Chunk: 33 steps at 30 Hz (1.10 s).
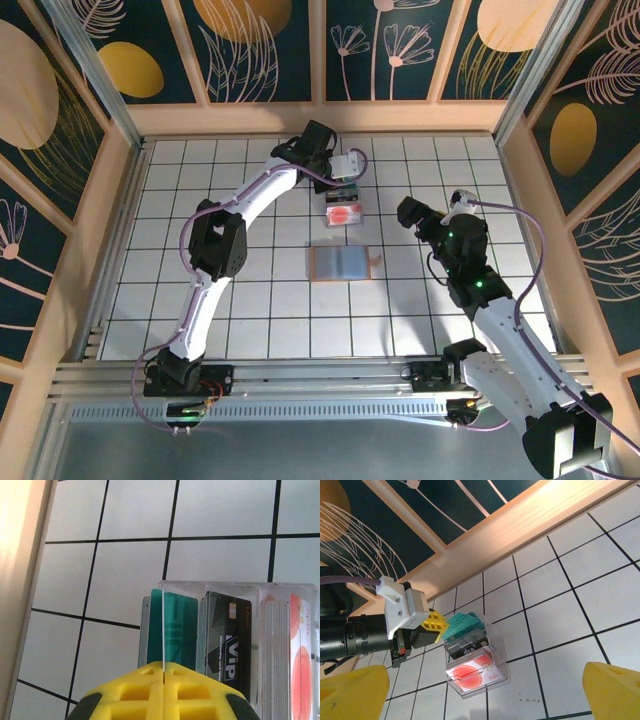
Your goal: Take the credit cards out of the card holder
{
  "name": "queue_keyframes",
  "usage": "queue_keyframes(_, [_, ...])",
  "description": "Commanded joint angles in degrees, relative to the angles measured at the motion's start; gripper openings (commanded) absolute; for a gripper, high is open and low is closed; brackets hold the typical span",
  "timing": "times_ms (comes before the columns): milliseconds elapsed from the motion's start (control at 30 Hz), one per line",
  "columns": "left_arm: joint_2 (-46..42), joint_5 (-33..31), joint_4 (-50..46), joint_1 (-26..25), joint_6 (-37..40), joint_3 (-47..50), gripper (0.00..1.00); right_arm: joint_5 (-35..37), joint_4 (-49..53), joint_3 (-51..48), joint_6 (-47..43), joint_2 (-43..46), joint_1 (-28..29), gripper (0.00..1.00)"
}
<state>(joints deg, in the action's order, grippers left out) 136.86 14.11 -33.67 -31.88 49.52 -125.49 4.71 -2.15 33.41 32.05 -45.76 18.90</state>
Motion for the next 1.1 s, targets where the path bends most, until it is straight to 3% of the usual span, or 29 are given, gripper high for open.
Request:
queue_keyframes(0, [2.1,0.1,-0.8,0.2,1.4,-1.8,0.0,1.0,0.9,1.6,0.7,1.3,0.1,0.99])
queue_keyframes(400, [3.7,0.0,-0.4,0.3,1.1,-1.8,0.0,0.7,0.5,1.5,0.9,1.1,0.1,0.99])
queue_keyframes(800, [3.0,0.5,-0.6,0.2,-0.1,-3.1,0.17,0.0,-0.2,1.2,1.0,1.1,0.1,0.99])
queue_keyframes(1067, [1.4,-2.1,0.5,0.2,-1.5,-5.1,0.18,-0.2,-0.3,1.0,0.9,1.2,0.2,0.99])
